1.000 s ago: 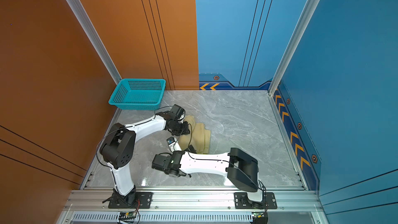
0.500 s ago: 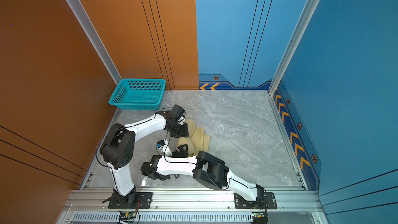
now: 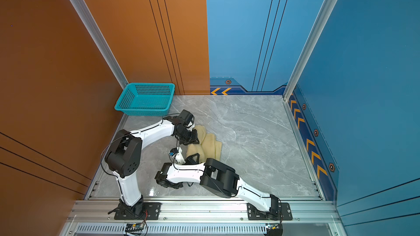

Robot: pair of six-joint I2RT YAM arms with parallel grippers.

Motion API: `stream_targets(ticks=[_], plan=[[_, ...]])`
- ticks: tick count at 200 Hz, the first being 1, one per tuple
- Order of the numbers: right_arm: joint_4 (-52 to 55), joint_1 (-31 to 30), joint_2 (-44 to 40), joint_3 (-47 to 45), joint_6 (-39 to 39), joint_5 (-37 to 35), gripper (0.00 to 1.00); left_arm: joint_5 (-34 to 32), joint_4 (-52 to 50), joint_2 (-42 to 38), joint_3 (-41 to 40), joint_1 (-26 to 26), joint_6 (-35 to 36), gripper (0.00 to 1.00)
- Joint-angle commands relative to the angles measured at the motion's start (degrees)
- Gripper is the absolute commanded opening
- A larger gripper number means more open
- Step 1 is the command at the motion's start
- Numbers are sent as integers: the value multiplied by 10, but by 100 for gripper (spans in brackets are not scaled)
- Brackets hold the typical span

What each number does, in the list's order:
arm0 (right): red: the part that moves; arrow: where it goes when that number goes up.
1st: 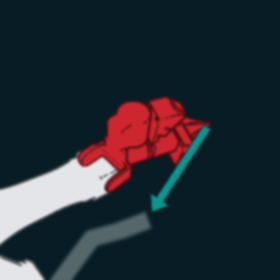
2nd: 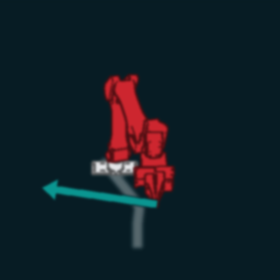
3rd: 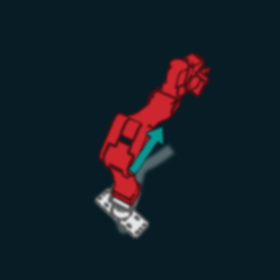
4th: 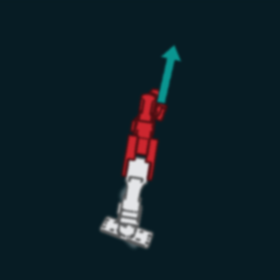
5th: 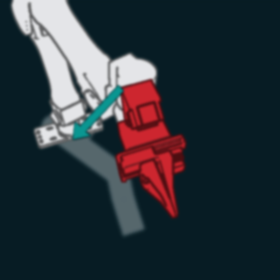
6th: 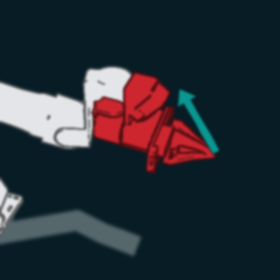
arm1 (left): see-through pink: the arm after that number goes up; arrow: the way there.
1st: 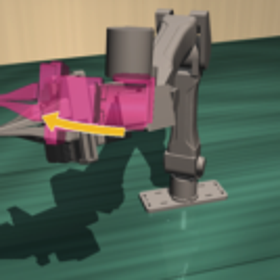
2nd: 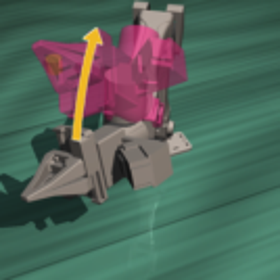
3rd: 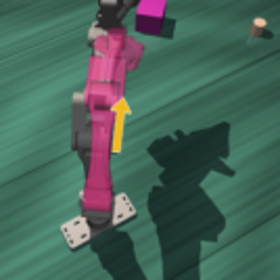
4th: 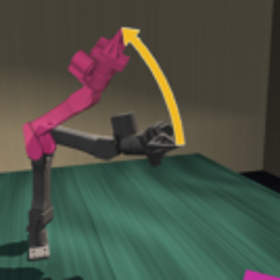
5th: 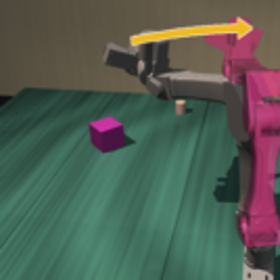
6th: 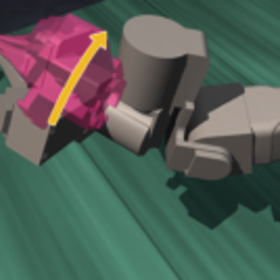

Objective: Roll up the long pants
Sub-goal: Roll the long pant at the center of the board.

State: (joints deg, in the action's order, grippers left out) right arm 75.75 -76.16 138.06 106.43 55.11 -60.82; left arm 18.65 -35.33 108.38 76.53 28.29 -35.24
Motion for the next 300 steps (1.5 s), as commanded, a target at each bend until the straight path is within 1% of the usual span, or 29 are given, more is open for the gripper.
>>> stream_targets(ticks=[1, 24, 35, 49, 63, 77, 89, 100, 107, 118, 123, 129, 140, 150, 179, 220, 243, 300], plan=[[-28, 17, -27, -50, -42, 22, 27, -10, -41, -40, -5, -27, -18, 0], [-33, 30, -56, -85, -77, -7, 22, -22, -15, -83, -34, -58, -71, 0], [-72, 38, -75, -115, -130, -12, 21, -34, -9, -108, -55, -77, -109, 0], [-117, 51, -102, -153, -181, -13, 22, -53, 12, -149, -93, -100, -155, 0], [-153, 68, -119, -179, -229, -5, 23, -89, 14, -186, -124, -113, -192, 0], [-161, 78, -127, -190, -248, -7, 24, -99, 23, -205, -154, -127, -231, 0], [-171, 83, -130, -196, -264, -3, 25, -107, 28, -214, -171, -128, -257, 0], [-170, 84, -131, -197, -265, -7, 35, -125, 29, -219, -200, -121, -277, 0], [-168, 84, -133, -200, -257, -9, 50, -133, 35, -222, -214, -116, -296, 0], [-162, 84, -139, -205, -234, -12, 79, -135, 59, -226, -239, -109, -314, 0], [-161, 82, -143, -209, -227, -12, 88, -137, 64, -224, -245, -104, -321, 0], [-162, 80, -146, -210, -223, -11, 94, -139, 68, -222, -250, -100, -328, 0], [-159, 74, -143, -207, -224, -22, 100, -140, 74, -214, -255, -93, -336, 0], [-150, 69, -133, -197, -224, -39, 100, -136, 77, -209, -256, -87, -346, 0], [-127, 51, -103, -159, -214, -60, 100, -140, 80, -211, -247, -71, -351, 0], [-121, -11, -127, -158, -178, -56, 100, -144, 80, -203, -242, -72, -359, 0], [-118, -38, -129, -143, -177, -68, 100, -143, 80, -195, -239, -68, -357, 0], [-111, -23, -60, -42, -224, -71, 100, -142, 80, -211, -244, -65, -355, 0]])
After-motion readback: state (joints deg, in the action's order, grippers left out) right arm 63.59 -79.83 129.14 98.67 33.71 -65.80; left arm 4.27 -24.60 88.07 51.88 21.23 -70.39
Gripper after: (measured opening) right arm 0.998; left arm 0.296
